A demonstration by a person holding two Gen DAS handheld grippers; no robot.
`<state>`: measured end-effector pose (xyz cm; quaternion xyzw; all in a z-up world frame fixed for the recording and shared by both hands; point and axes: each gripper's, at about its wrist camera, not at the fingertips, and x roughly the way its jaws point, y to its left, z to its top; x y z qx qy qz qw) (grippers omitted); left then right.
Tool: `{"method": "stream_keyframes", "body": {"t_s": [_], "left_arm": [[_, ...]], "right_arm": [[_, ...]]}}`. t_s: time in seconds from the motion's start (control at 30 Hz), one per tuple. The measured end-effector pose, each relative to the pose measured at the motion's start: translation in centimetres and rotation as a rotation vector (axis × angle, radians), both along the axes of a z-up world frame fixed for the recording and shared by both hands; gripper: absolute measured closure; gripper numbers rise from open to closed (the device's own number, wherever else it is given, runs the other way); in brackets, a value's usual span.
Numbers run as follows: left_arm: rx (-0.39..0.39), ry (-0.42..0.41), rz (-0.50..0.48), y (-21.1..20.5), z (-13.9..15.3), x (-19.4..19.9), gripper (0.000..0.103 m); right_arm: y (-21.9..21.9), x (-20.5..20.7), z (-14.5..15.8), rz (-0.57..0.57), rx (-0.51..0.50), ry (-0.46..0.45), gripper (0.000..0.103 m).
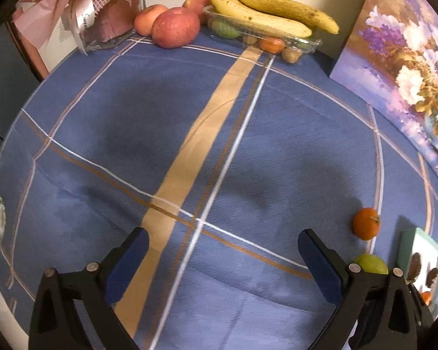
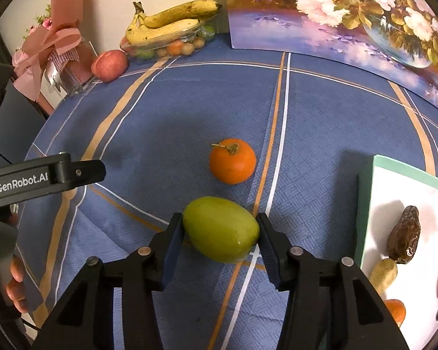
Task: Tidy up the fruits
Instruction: 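Grasp the green mango with the right tool and lift it, then hold the mango over the tray with the right tool while the left tool grasps the tangerine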
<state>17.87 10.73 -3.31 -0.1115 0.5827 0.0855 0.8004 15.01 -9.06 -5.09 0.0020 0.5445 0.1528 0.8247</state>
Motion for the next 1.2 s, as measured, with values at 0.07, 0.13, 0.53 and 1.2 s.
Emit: {"method": "stream_keyframes", "body": {"t_s": [0.07,0.13,0.53,1.2], "left_arm": [[-0.012,-0.007,-0.003,-0.3,0.1,0.1,0.0],[-0.025,-0.013,-0.005,-0.7,0.3,0.2,0.0],[-0.132,-0.044,-0.094,-5.3,-0.1,1.0,0.006],[-0.219,-0.052,-0.159,-10.9,-1.4,2.9,0.032]], "right_arm": [[-0.2,-0.1,0.5,-0.001,0.008,-0.009,0.052],[-0.6,-0.1,1.1,-0.007,0.016,-0.015,0.052],[-5.3,0.2,4.7,-0.109,0.039,-0.077,0.052],[-12.2,0.1,6.9,-0.237,0.01,-0.119,0.052]]}}
